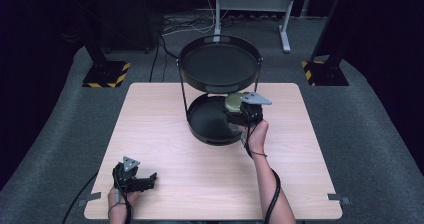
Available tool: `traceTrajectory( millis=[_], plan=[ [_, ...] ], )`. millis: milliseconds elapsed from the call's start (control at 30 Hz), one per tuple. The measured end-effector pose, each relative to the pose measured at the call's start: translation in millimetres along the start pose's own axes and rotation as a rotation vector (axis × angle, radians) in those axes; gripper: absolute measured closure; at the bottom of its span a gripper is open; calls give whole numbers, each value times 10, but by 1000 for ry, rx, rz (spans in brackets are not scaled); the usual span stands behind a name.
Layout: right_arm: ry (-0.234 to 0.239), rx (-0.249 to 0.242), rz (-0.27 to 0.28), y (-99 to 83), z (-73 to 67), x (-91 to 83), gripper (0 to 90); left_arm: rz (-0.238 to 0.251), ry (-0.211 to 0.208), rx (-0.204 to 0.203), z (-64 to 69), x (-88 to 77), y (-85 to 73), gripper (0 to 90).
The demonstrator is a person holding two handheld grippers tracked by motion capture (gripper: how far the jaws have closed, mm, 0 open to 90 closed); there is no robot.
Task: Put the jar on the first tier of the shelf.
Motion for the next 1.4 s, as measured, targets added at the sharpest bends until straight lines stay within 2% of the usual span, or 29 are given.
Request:
traceTrajectory(
  millis=[933,1167,1400],
  plan=[
    [-2,9,-34,-60,-49,270,111,0,0,0,0,0,0,9],
    [5,9,-59,-143,-92,407,111,0,0,0,0,0,0,9],
    [26,9,-79,-301,-174,581,110,1,-1,1,0,0,0,11]
  ],
)
Point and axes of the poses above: each handheld gripper's, and its own axes: x roughly forward along the jaws, y roughly out of its top, z roughly to its right, the point moved 5 cm from there along x, roughly forward along the jaws, and after that the axes turned 8 degrees about -x, right-handed, at the moved point
